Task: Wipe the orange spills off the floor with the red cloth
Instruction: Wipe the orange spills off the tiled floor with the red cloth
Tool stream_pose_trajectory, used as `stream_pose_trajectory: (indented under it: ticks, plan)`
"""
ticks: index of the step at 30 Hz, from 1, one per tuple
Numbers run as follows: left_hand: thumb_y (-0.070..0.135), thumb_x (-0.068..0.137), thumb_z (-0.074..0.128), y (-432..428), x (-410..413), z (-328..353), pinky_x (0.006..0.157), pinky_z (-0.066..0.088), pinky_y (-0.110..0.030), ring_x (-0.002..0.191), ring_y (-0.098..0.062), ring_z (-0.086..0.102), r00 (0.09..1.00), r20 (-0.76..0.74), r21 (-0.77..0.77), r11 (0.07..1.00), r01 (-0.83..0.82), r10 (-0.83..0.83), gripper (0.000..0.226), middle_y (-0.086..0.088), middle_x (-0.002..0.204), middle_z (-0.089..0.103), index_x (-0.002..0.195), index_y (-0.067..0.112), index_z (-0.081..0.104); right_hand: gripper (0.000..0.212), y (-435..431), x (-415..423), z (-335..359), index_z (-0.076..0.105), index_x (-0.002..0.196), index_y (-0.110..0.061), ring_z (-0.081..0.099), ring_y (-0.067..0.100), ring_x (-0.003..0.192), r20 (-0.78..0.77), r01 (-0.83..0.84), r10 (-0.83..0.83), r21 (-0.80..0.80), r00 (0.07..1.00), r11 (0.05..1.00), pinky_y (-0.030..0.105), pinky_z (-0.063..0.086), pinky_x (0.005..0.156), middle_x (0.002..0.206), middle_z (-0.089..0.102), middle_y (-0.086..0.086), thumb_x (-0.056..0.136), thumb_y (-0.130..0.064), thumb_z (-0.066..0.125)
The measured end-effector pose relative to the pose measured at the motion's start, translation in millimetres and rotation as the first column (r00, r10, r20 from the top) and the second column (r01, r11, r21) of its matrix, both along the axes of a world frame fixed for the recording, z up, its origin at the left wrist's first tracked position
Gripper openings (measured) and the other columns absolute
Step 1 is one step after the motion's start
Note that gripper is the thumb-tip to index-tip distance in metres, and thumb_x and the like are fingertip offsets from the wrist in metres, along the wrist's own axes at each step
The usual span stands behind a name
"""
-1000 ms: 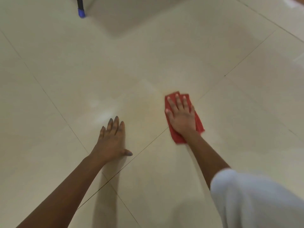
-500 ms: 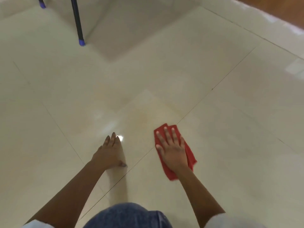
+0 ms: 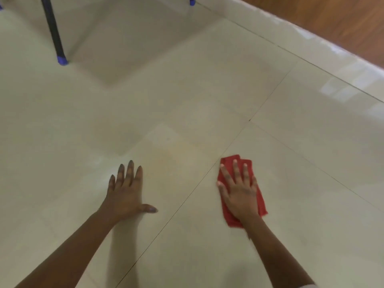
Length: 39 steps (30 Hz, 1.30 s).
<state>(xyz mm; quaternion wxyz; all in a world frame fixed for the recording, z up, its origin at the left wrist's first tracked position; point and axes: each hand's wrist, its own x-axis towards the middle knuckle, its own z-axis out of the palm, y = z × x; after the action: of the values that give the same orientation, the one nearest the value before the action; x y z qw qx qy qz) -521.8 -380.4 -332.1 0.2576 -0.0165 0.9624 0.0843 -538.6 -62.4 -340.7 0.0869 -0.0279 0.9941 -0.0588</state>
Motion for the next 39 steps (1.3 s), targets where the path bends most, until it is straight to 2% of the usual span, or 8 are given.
stream_pose_trajectory:
  ticks: [5,12,15,20,27,31,35,39]
  plan:
    - [0.087,0.044,0.058,-3.3,-7.0,-11.6,0.114,-0.007,-0.054,0.138,-0.033,-0.031,0.999,0.041,-0.006,1.000,-0.003,0.004,0.145,-0.006,0.148,-0.040,0.144,0.020,-0.022,0.055,-22.5,-108.0,1.9,0.006,0.148,-0.038,-0.008,0.033,0.144,0.047,0.199,-0.198,-0.014,0.979,0.980,0.056,0.002,0.114,0.159,-0.004,0.008,0.097,-0.053,0.018]
    - [0.090,0.047,0.050,-24.6,-16.5,-0.6,0.114,-0.001,-0.057,0.140,-0.034,-0.028,0.999,0.021,-0.057,0.998,-0.031,0.032,0.136,-0.006,0.153,-0.030,0.146,0.022,-0.014,0.051,-150.2,-36.2,-6.7,0.019,0.144,-0.043,0.003,0.031,0.145,-0.023,-0.524,0.524,-0.087,0.852,0.848,0.055,-0.002,0.110,0.158,0.012,0.003,0.094,-0.051,0.017]
    - [0.086,0.052,0.053,-51.2,-25.2,2.9,0.112,0.003,-0.062,0.140,-0.038,-0.025,0.994,0.060,-0.109,0.991,-0.081,0.088,0.131,-0.006,0.153,-0.031,0.146,0.026,-0.015,0.048,-108.0,-50.5,-11.0,0.033,0.140,-0.044,0.015,0.028,0.144,-0.079,-0.366,0.362,-0.057,0.929,0.929,0.052,0.013,0.112,0.156,0.022,0.000,0.093,-0.050,0.022]
    - [0.081,0.055,0.059,-55.0,-26.1,1.4,0.110,0.000,-0.064,0.139,-0.038,-0.028,0.990,0.101,-0.068,0.993,-0.096,0.102,0.129,-0.001,0.151,-0.036,0.145,0.029,-0.018,0.049,-115.9,-167.0,2.0,0.014,0.146,-0.043,-0.004,0.028,0.145,0.024,0.006,-0.004,-0.074,1.000,0.997,0.054,0.002,0.113,0.160,-0.001,-0.001,0.098,-0.047,0.023]
    - [0.080,0.061,0.054,-66.9,-19.9,11.5,0.115,0.003,-0.057,0.141,-0.035,-0.023,0.998,0.047,-0.062,0.997,-0.042,0.045,0.125,-0.002,0.155,-0.027,0.146,0.021,-0.015,0.049,-233.3,-88.2,-3.0,0.021,0.143,-0.047,-0.010,0.021,0.144,0.021,-0.599,0.608,-0.144,0.794,0.788,0.048,-0.007,0.112,0.159,0.003,-0.006,0.094,-0.054,0.018]
    - [0.092,0.048,0.039,-132.3,11.8,7.5,0.116,-0.001,-0.054,0.142,-0.031,-0.024,0.986,0.009,-0.070,0.984,-0.163,0.164,0.130,0.005,0.151,-0.034,0.139,0.029,-0.029,0.049,-169.1,-83.2,-7.7,0.031,0.139,-0.050,0.006,0.020,0.145,-0.057,-0.518,0.515,-0.085,0.855,0.851,0.045,0.010,0.113,0.156,0.016,-0.008,0.091,-0.054,0.021]
    - [0.089,0.052,0.045,-149.3,16.6,3.5,0.114,-0.004,-0.057,0.140,-0.028,-0.029,0.982,0.018,0.010,0.983,-0.186,0.186,0.124,0.013,0.139,-0.042,0.137,0.035,-0.028,0.047,-215.1,-162.5,0.5,0.013,0.143,-0.051,-0.008,0.022,0.145,0.050,-0.265,0.270,-0.082,0.962,0.961,0.047,0.000,0.114,0.159,-0.003,-0.008,0.098,-0.049,0.024]
    - [0.082,0.060,0.052,-146.3,15.7,7.2,0.115,-0.003,-0.055,0.141,-0.026,-0.026,0.981,-0.017,0.051,0.980,-0.190,0.191,0.119,0.011,0.145,-0.037,0.144,0.034,-0.017,0.048,-310.4,-140.2,1.8,0.016,0.145,-0.045,-0.011,0.024,0.145,0.058,-0.509,0.519,-0.131,0.853,0.851,0.051,-0.005,0.113,0.159,-0.006,-0.006,0.097,-0.049,0.024]
